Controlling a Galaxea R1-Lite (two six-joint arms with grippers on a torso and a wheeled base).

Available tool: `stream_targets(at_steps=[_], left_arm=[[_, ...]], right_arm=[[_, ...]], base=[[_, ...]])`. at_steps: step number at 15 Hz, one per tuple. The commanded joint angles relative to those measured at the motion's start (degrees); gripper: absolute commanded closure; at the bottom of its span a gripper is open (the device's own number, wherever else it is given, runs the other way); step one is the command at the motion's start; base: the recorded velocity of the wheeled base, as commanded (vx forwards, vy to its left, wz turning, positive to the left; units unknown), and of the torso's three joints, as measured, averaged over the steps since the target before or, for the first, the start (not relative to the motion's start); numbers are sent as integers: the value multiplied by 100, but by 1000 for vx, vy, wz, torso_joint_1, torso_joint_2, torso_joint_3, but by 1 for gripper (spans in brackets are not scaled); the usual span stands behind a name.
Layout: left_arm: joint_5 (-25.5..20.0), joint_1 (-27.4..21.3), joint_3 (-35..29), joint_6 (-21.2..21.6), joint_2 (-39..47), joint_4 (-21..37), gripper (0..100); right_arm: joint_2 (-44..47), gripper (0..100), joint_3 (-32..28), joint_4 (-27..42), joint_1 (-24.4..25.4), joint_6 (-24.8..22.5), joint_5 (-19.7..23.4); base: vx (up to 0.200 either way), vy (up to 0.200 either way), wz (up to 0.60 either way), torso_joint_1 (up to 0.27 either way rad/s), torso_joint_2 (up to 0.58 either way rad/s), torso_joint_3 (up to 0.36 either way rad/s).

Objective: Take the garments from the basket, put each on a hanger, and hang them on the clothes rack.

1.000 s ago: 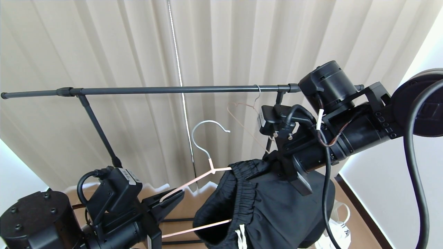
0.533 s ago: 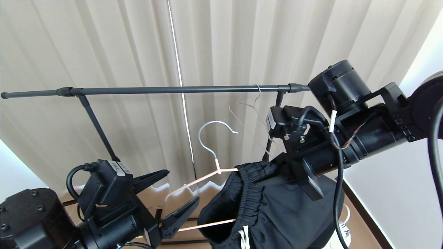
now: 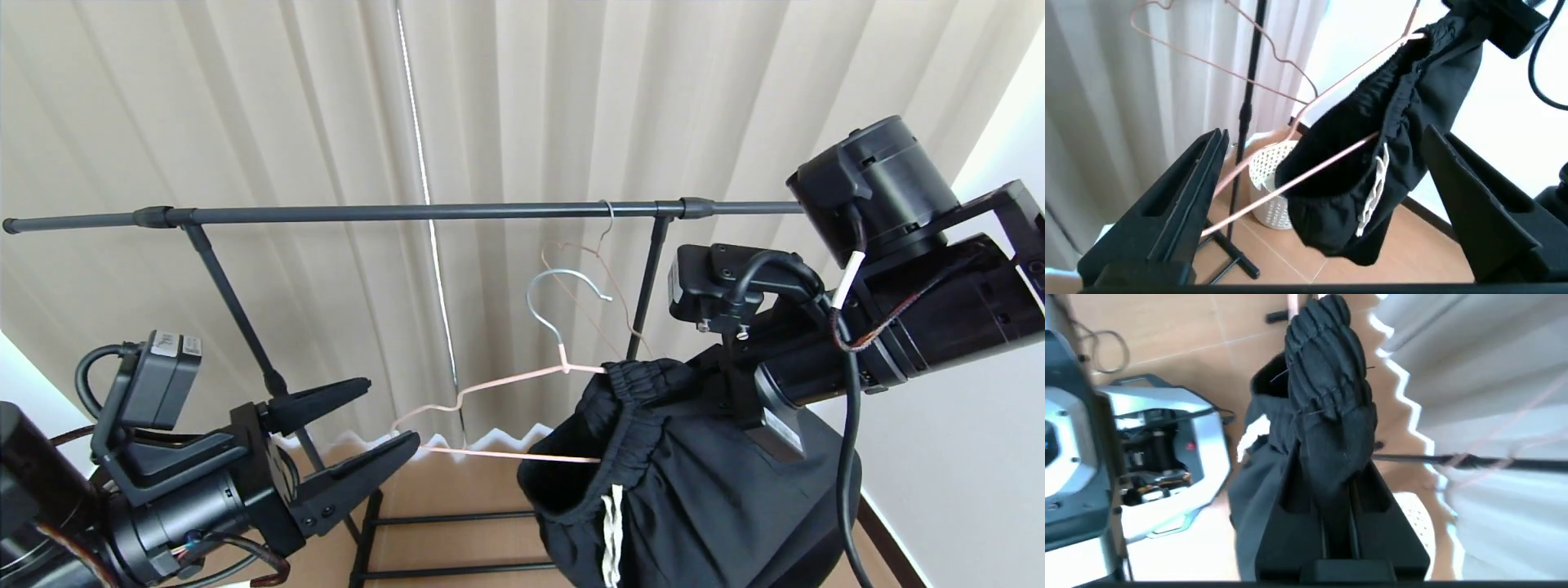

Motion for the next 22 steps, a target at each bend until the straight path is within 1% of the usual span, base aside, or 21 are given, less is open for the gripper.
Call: stream_targets(at_steps=[1,2,4,5,6,7,9,10,11,12,13,15,16,18,20,22], left_arm=[[-82,337,-104,-35,4,348,0],[-3,311,-148,-26,-5,665,0],[234,223,-429,-8,-5,1271,0],[568,82,-842,106,-84,2247,0],[1043,-172,-1255,334,-172,3310,0],[1465,-463,-1598,369,-163,3996,0],[1887,-832,-1994,343,-84,4602,0],[2098,-999,-2152,343,48,4804,0],[2572,-1297,-2433,334,382,4989,0],[2669,-1350,-2477,334,470,4989,0],[2941,-1517,-2662,238,812,4989,0],[3126,-1719,-3057,-193,1322,4989,0],[3214,-1781,-3189,-290,1480,4980,0],[3574,-1921,-3620,-474,1999,4980,0],[3688,-1974,-3962,-589,2236,4980,0],[3776,-2071,-4173,-659,2403,4980,0]], right_arm=[[-220,100,2,-17,25,57,-451],[-308,100,20,-8,51,92,-635],[-431,100,46,-26,139,127,-917],[-554,100,134,-52,166,180,-1154],[-615,100,178,-149,166,189,-1215],[-659,100,248,-307,166,189,-1338],[-738,100,362,-518,174,224,-1558],[-791,100,415,-589,236,259,-1646],[-932,100,591,-773,385,470,-1831],[-941,100,635,-835,394,514,-1875],[-993,100,775,-1072,500,584,-2042],[-1055,100,942,-1336,544,593,-2094],[-1072,100,978,-1380,579,602,-2094],[-1099,100,1022,-1415,623,743,-2103],[-1151,100,1065,-1415,631,751,-2103],[-1195,100,1074,-1415,631,760,-2094]], base=[[0,0,0,0,0,0],[0,0,0,0,0,0],[0,0,0,0,0,0],[0,0,0,0,0,0],[0,0,0,0,0,0],[0,0,0,0,0,0],[0,0,0,0,0,0],[0,0,0,0,0,0],[0,0,0,0,0,0],[0,0,0,0,0,0],[0,0,0,0,0,0],[0,0,0,0,0,0],[0,0,0,0,0,0],[0,0,0,0,0,0],[0,0,0,0,0,0],[0,0,0,0,0,0]])
